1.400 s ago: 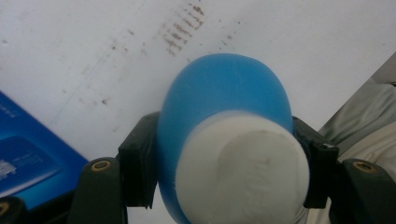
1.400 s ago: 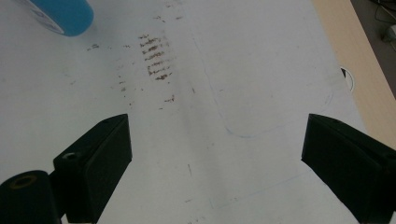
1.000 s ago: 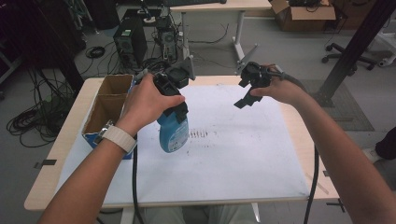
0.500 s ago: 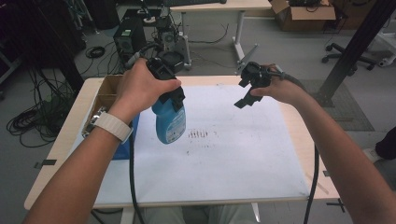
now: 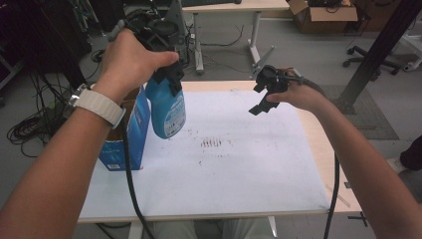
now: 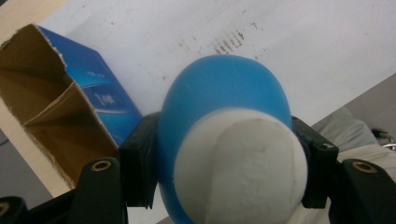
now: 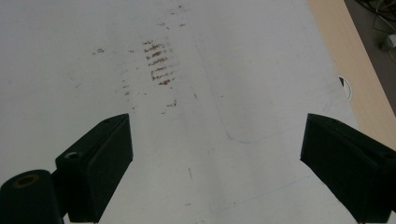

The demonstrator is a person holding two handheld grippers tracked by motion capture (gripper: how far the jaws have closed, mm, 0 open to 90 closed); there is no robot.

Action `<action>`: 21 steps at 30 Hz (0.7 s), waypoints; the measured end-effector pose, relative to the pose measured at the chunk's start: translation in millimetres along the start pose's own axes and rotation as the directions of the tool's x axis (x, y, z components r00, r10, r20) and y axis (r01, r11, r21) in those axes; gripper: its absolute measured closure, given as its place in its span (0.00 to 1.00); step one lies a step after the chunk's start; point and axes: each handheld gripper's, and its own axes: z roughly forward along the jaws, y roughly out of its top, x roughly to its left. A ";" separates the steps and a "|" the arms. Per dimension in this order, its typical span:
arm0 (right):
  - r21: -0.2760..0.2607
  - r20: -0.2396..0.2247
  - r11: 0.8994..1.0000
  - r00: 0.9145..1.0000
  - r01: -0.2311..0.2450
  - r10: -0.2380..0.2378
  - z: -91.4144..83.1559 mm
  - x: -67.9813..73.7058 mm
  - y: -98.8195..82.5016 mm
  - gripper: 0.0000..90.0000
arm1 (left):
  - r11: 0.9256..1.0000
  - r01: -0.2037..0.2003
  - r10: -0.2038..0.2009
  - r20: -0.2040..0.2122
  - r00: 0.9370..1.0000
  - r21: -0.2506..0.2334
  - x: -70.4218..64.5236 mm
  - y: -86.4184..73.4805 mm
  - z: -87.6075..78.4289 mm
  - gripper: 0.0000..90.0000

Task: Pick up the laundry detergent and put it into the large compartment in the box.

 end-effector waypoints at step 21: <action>-0.011 0.016 1.000 1.000 -0.007 0.008 -10.5 -3.8 -0.8 0.10 | 0.979 0.197 -0.200 -0.062 0.978 -0.050 52.2 -19.7 -65.6 0.42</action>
